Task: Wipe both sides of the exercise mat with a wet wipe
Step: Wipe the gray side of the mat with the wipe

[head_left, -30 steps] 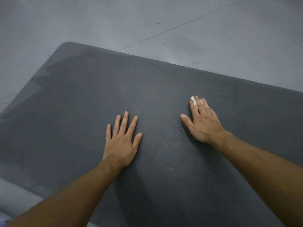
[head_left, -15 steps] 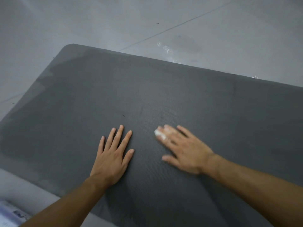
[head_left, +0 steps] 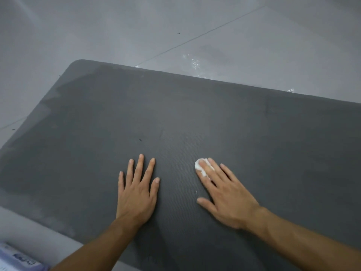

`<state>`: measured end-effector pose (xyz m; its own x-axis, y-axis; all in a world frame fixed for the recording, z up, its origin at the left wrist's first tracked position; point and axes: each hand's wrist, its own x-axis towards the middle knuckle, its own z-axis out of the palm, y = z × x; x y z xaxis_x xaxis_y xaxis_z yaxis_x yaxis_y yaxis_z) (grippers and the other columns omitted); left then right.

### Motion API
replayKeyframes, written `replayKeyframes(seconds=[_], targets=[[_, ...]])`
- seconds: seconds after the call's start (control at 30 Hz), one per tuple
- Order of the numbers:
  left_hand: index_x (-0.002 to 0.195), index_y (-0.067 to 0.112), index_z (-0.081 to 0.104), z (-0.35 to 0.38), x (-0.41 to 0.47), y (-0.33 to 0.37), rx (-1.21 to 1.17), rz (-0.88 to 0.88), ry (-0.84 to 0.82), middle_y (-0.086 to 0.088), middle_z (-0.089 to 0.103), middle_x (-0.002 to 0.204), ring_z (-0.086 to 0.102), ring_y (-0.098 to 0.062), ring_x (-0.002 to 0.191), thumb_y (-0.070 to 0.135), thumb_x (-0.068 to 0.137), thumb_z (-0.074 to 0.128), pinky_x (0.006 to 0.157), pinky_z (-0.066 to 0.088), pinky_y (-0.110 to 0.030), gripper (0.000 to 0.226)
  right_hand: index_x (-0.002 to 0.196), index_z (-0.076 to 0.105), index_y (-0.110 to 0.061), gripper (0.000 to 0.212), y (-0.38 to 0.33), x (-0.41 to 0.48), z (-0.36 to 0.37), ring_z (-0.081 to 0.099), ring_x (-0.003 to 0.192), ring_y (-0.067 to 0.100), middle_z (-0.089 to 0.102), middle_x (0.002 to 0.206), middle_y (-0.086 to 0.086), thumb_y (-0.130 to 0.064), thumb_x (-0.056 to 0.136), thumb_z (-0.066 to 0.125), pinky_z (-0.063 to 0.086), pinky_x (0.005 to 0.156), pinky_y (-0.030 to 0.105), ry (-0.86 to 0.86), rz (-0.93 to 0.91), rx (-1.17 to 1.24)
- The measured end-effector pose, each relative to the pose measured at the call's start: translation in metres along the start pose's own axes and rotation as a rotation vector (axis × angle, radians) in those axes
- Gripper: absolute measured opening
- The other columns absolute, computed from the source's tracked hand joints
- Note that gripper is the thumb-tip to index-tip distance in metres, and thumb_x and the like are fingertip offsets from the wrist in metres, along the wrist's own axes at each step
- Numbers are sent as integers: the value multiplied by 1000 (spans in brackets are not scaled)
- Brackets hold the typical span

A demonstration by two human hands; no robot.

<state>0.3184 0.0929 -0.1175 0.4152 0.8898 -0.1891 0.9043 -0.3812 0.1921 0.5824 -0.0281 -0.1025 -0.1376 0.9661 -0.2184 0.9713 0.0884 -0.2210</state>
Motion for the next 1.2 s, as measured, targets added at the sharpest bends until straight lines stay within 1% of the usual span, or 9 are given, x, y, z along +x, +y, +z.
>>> replayKeyframes(seconds=[0.13,0.23,0.47,0.63,0.73,0.83,1.03,1.13,1.2], targets=[[162,45,0,-2,2,1,-2,13,8,14,-14,171,-19,-13,157,62,100,6,128,-6,-49,65,165,22,-14,79,-20,-30,16,3,161,22,6,175,3,-67,106,29,10,125,44,14,-104,-26],[163,44,2,-4,10,5,0,53,6,13,-12,172,-19,-11,157,58,100,9,129,-3,-49,65,167,14,-19,77,-3,-29,12,3,161,17,6,175,-1,-66,107,25,7,126,42,19,-117,-46],[163,43,1,-4,25,34,-24,37,-18,11,-14,172,-18,-16,158,59,95,3,128,-6,-49,71,168,4,-26,81,91,-23,-7,-4,160,12,-2,175,-8,-70,100,5,2,128,36,84,380,-19],[164,40,4,-2,27,36,-4,41,-4,8,-12,173,-17,-19,158,68,96,3,128,-6,-49,74,167,-3,-26,84,114,-33,-15,-13,159,12,-13,174,-8,-72,97,1,0,128,39,78,524,59],[164,40,5,2,29,42,-1,24,15,7,-10,173,-16,-20,158,68,98,8,128,-5,-50,73,167,-7,-23,84,89,-41,-8,-19,158,15,-16,174,-4,-72,98,2,0,130,40,68,459,62],[165,39,7,3,30,46,4,33,33,6,-8,173,-14,-20,159,67,98,10,128,-3,-50,72,166,-7,-19,83,54,-62,3,-18,159,19,-15,174,0,-71,103,9,6,129,43,33,271,13],[165,36,11,5,34,50,-5,68,58,4,-3,174,-10,-21,159,63,98,11,128,0,-51,72,166,20,-15,82,3,-94,26,2,161,26,4,175,5,-69,105,30,10,125,48,34,-30,-52],[165,36,10,6,34,50,8,69,58,4,-3,174,-10,-21,159,61,99,11,128,0,-53,71,167,15,-18,75,16,-91,26,4,161,20,3,175,2,-63,108,27,9,126,46,53,-8,-69],[165,36,10,6,34,50,9,79,58,5,-2,174,-10,-20,159,60,99,12,128,0,-53,70,168,10,-21,74,41,-84,21,3,161,17,2,175,-2,-63,107,20,8,127,44,83,170,-39]])
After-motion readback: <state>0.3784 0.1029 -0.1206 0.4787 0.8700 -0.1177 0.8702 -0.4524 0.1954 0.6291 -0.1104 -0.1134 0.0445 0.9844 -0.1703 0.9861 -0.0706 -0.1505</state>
